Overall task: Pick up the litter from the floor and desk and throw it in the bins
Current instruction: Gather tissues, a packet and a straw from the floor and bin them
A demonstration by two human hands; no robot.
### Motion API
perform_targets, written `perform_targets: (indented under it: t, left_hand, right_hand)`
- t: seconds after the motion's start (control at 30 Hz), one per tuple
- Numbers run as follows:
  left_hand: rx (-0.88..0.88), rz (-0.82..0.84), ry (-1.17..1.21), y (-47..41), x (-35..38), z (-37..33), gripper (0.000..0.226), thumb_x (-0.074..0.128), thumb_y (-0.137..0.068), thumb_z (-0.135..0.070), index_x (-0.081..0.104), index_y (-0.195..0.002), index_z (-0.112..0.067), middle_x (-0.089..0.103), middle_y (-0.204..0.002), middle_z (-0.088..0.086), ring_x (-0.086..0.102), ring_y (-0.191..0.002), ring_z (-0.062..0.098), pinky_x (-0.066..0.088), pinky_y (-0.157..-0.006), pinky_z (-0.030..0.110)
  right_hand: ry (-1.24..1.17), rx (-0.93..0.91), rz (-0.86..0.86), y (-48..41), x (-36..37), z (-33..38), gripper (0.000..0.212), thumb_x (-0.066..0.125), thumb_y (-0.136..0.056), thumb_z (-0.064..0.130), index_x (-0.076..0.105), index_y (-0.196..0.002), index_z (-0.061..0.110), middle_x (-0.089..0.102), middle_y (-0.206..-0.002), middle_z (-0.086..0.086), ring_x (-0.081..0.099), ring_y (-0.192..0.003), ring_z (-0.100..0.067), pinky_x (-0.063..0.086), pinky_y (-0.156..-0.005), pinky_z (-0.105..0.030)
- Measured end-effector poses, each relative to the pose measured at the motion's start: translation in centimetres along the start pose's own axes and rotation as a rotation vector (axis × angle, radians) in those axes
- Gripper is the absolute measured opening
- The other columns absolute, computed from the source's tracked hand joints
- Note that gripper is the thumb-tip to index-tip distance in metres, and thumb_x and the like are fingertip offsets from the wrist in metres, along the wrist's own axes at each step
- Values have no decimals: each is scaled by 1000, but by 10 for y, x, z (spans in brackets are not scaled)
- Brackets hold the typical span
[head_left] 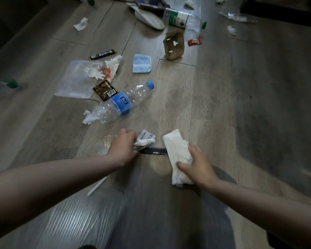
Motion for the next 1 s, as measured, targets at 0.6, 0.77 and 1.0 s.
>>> perform_targets:
  t: [0.6, 0.77, 1.0]
  left_hand:
    - [-124, -167, 199, 12, -38, 52, 29, 71, -76, -8, 49, -93, -17, 53, -96, 6, 49, -81, 21, 35, -60, 29]
    - [-110, -194, 166, 18, -51, 71, 36, 74, -69, -1, 49, -89, -17, 53, -96, 6, 45, -84, 20, 27, -65, 28]
    - [31, -12, 15, 17, -32, 80, 41, 75, -71, -3, 56, -108, -6, 54, -117, 13, 48, -108, 26, 34, -81, 28]
  right_hand:
    - [-190, 129, 10, 14, -13, -4, 36, 72, -75, 17, 60, -109, 18, 67, -102, 0, 65, -89, -14, 55, -76, -34]
    - [-147, 45, 11, 4, -9, 17, 38, 71, -76, 17, 58, -112, 21, 64, -100, 3, 63, -91, -15, 54, -75, -34]
    - [-59, 48, 60, -4, 10, 23, 38, 72, -76, 23, 58, -111, 17, 58, -106, 0, 59, -93, -16, 53, -79, -35]
Point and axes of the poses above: each hand's wrist, its own y-axis away from the middle knuckle, its own x-axis out of the palm, z = x × y, the point moved 6 cm from there along -y, towards the middle knuckle
